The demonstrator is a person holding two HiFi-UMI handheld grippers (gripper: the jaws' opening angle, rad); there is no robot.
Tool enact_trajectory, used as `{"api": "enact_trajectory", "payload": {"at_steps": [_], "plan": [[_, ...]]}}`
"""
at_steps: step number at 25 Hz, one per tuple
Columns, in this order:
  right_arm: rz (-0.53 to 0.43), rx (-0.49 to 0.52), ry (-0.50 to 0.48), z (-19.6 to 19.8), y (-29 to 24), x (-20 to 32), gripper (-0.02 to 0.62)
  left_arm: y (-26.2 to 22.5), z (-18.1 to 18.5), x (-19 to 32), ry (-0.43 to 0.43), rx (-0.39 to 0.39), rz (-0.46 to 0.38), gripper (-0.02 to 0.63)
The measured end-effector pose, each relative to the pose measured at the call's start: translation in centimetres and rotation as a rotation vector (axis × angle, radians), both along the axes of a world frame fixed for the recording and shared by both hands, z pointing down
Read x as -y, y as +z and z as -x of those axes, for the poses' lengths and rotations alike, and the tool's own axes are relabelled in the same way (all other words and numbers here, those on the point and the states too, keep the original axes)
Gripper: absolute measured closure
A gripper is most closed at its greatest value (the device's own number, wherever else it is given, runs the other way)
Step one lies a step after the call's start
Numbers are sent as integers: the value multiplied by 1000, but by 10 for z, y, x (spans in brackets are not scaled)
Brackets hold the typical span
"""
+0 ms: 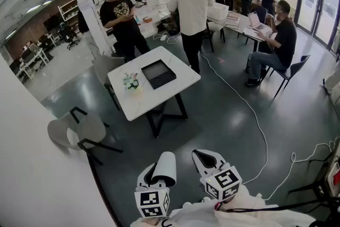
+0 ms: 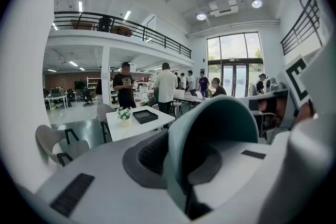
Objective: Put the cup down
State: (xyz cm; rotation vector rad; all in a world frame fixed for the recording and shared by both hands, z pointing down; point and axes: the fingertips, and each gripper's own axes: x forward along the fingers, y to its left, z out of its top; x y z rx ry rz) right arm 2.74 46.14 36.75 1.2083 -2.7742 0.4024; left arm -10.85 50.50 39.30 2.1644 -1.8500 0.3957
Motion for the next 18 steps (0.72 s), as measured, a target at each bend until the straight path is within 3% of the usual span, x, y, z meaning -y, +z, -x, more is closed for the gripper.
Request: {"api": "enact_trajectory", "payload": {"at_steps": [18], "plan": [[19,45,-31,-27,-1,5,591,8,-30,3,-11,10,25,574]]}}
